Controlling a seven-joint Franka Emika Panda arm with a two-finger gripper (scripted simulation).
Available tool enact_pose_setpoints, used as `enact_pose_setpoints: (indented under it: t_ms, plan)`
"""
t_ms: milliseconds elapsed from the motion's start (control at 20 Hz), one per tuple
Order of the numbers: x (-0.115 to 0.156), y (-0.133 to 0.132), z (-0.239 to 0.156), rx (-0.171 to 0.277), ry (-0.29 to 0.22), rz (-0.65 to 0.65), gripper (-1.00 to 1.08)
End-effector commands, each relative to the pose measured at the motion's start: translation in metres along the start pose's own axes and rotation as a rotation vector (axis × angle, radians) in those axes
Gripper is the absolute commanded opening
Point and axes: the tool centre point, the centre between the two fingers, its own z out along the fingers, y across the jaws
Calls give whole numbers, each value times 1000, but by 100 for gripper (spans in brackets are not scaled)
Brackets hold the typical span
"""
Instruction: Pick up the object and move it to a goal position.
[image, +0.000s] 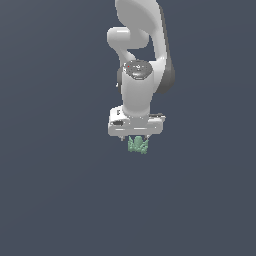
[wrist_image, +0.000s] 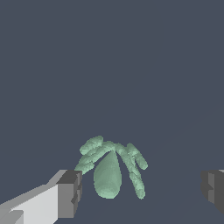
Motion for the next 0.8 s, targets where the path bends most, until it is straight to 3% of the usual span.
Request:
enact_pose_setpoints:
  t_ms: [0, 750]
  plan:
    - [0, 0, 0, 0, 0, 0, 100]
    - [3, 13, 0, -12, 4, -35, 100]
